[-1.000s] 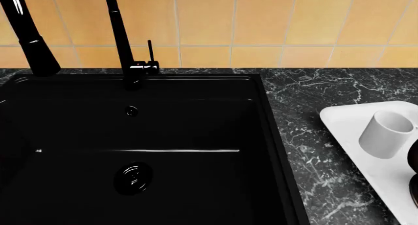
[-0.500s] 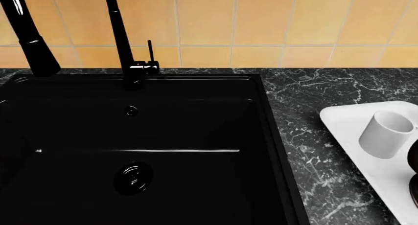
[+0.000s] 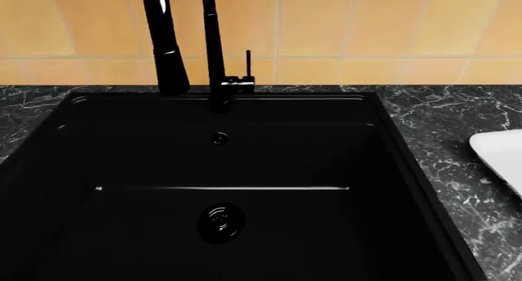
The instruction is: Pick the kettle from the counter and place it on the tray. Then pick the mug from the cabinet and place it on the tray. Then close the cabinet doors.
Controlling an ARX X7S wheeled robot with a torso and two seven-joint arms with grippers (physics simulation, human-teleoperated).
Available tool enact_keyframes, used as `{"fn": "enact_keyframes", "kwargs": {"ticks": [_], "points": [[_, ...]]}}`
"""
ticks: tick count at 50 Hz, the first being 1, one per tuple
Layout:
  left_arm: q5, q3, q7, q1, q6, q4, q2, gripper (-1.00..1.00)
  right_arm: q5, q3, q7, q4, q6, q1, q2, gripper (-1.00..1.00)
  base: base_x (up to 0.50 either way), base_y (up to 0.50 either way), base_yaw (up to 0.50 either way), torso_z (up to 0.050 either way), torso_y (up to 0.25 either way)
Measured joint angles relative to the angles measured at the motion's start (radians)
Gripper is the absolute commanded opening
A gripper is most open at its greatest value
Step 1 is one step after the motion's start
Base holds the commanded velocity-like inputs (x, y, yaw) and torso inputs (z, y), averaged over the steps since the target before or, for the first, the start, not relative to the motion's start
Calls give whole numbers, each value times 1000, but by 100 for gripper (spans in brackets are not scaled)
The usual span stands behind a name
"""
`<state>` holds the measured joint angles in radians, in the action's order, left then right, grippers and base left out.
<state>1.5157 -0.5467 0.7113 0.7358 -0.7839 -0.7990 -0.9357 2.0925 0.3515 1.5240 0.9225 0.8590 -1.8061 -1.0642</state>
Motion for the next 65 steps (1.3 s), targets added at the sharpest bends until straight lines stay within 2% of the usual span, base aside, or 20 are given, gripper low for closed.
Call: {"fn": "enact_keyframes", "kwargs": {"ticks": [54,65], "points": [[-2,-5,4,-7,7,6,-11,100,-51,58,-24,39,-54,30,-26,100,1,500,0,0,0],[3,15,87,26,3,45,-39,100,-62,47,-45,37,-81,69,-43,100,0,0,0,0,0]]}}
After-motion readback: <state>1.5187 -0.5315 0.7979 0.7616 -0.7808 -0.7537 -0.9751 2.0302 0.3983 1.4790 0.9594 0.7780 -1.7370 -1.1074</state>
